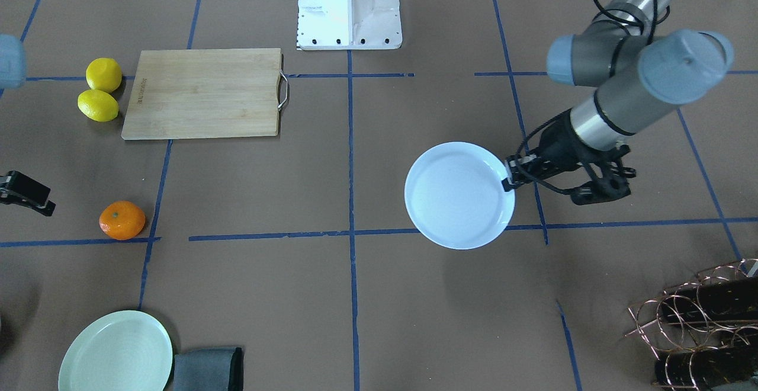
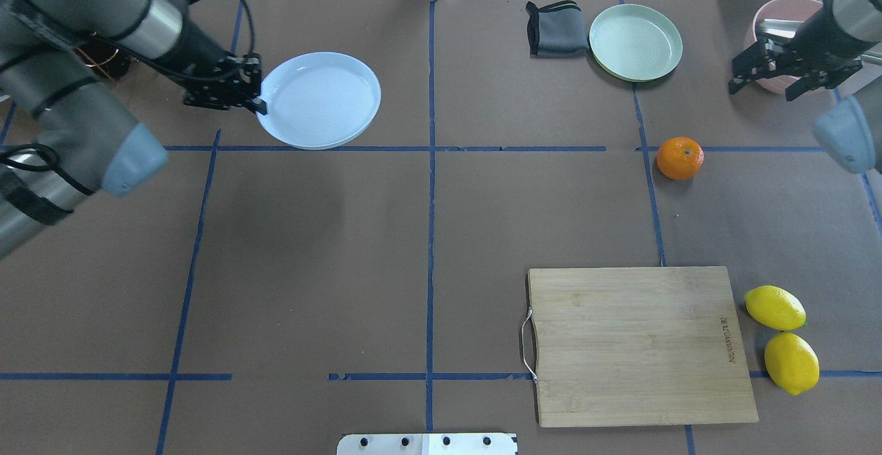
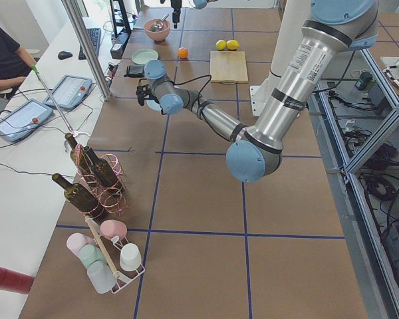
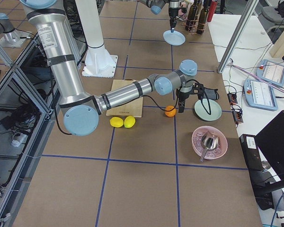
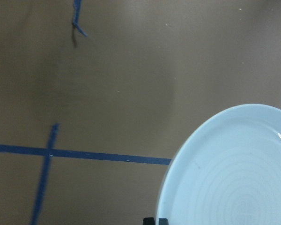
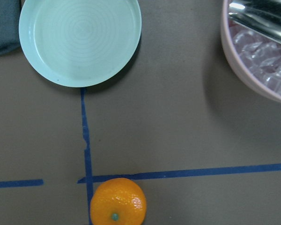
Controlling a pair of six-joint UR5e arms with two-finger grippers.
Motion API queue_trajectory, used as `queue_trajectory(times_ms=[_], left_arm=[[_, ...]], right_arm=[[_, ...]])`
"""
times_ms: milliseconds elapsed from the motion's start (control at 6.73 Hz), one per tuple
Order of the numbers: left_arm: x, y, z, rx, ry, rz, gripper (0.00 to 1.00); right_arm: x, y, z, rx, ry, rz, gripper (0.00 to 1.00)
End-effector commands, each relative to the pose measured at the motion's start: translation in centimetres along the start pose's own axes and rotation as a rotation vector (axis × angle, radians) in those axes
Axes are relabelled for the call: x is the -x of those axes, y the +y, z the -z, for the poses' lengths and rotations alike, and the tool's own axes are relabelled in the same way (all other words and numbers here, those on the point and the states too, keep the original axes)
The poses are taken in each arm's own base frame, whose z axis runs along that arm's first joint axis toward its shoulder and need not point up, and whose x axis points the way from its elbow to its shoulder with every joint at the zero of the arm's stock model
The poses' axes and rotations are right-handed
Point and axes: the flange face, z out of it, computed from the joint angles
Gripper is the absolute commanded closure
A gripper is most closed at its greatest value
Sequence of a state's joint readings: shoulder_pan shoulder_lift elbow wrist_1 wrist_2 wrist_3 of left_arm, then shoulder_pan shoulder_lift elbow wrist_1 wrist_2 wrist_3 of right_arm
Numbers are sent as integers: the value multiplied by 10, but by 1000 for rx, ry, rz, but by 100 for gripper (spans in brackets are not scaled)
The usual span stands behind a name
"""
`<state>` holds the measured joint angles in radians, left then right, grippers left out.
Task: Pick orange to plate
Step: 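Slide the plate to table center with left gripper while right arm approaches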
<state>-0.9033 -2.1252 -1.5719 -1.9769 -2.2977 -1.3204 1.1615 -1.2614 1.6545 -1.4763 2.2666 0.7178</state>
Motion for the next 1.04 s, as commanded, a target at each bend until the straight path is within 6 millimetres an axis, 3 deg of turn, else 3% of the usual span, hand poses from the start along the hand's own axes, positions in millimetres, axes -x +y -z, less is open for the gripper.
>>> queue_trajectory(times_ms=[0, 149, 297, 594, 743, 891], left_arm=[[-72, 61, -100, -84, 45, 83, 100], [-80, 78, -149, -101, 63, 115, 100], [-80, 86, -174, -163, 55, 106, 100], [-75, 90, -180, -163, 49, 94, 100], [-75, 70, -152, -190, 64, 39, 62], [-44, 62, -134, -134, 55, 12, 1]], right_arm=[[33, 1, -11, -1, 9, -6, 0], [32, 0, -13, 1, 12, -9, 0], [32, 0, -13, 1, 12, -9, 0], [32, 0, -14, 2, 12, -9, 0], [32, 0, -14, 2, 12, -9, 0], [32, 1, -14, 3, 13, -10, 0]])
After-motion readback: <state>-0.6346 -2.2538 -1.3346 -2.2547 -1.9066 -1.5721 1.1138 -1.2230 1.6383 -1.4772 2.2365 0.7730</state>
